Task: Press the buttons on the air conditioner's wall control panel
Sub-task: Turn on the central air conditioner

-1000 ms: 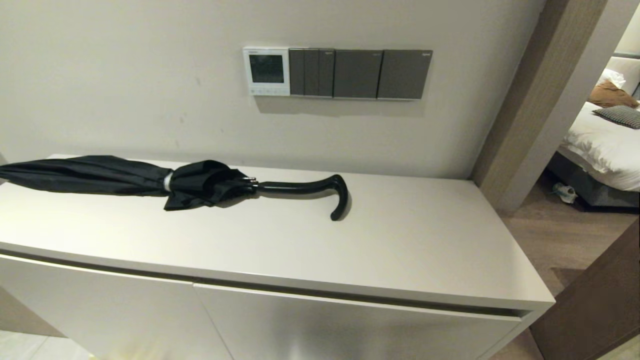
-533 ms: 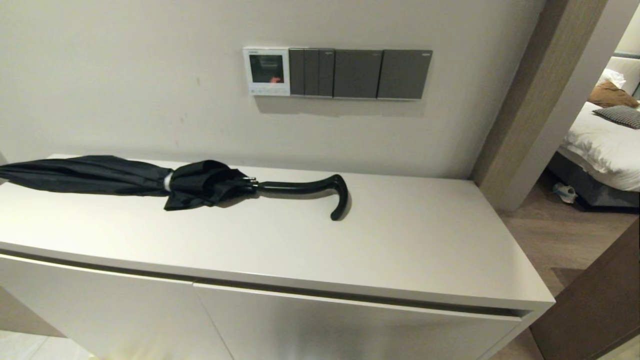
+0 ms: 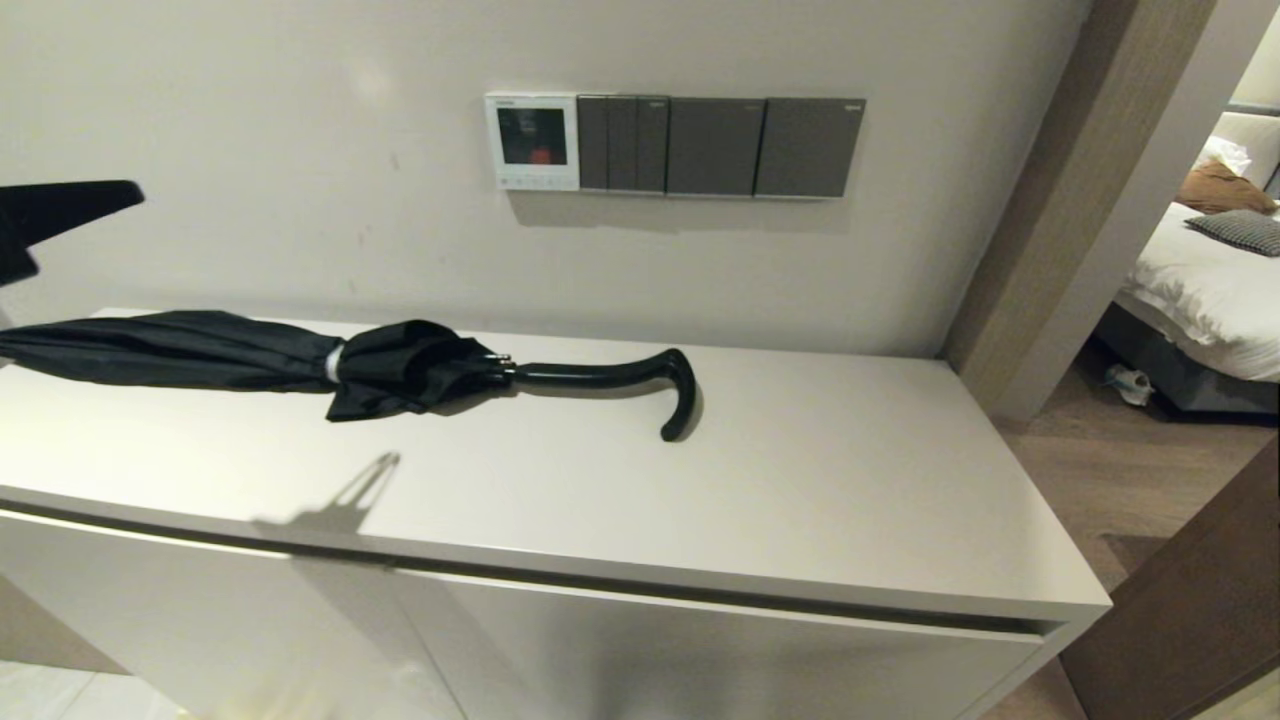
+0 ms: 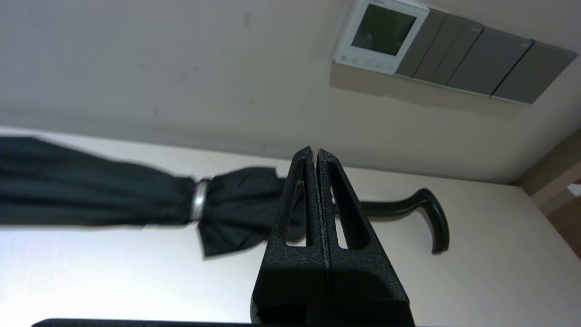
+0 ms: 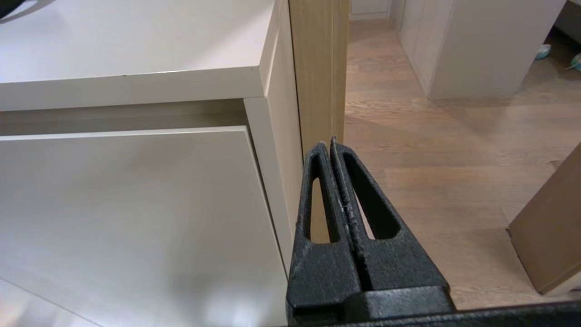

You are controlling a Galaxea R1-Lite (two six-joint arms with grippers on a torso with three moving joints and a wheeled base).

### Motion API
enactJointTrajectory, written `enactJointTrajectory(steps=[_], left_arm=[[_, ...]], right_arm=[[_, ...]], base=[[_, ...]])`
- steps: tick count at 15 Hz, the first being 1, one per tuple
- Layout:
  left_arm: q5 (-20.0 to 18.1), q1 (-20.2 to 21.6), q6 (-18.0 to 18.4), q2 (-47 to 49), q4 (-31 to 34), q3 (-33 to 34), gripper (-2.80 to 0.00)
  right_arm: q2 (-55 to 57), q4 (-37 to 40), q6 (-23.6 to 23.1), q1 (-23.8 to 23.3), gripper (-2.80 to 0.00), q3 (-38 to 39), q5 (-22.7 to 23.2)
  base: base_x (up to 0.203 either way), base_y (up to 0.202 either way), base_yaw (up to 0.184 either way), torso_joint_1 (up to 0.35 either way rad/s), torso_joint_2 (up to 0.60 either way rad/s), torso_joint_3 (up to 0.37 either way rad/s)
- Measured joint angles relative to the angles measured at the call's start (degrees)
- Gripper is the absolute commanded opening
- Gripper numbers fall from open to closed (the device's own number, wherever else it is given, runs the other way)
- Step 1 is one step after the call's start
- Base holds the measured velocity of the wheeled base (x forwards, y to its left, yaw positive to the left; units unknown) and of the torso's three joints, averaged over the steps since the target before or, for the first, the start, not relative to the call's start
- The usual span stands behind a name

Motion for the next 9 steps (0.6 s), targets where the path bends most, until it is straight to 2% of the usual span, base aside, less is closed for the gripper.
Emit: enactJointTrajectory(steps=[4, 9], left_arm=[[-1.5, -1.8, -0.1, 11.2, -3.9, -6.3, -2.80], [-0.9, -5.9, 0.0, 17.8, -5.0, -11.3, -2.80]], right_arm=[[0.0, 0.1, 0.0, 0.0, -2.80, 0.0, 0.0], [0.0, 0.0, 0.0, 0.0, -2.80, 0.0, 0.0]], base=[[0.000, 0.000, 0.000, 0.000, 0.00, 0.000], [0.000, 0.000, 0.000, 0.000, 0.00, 0.000]])
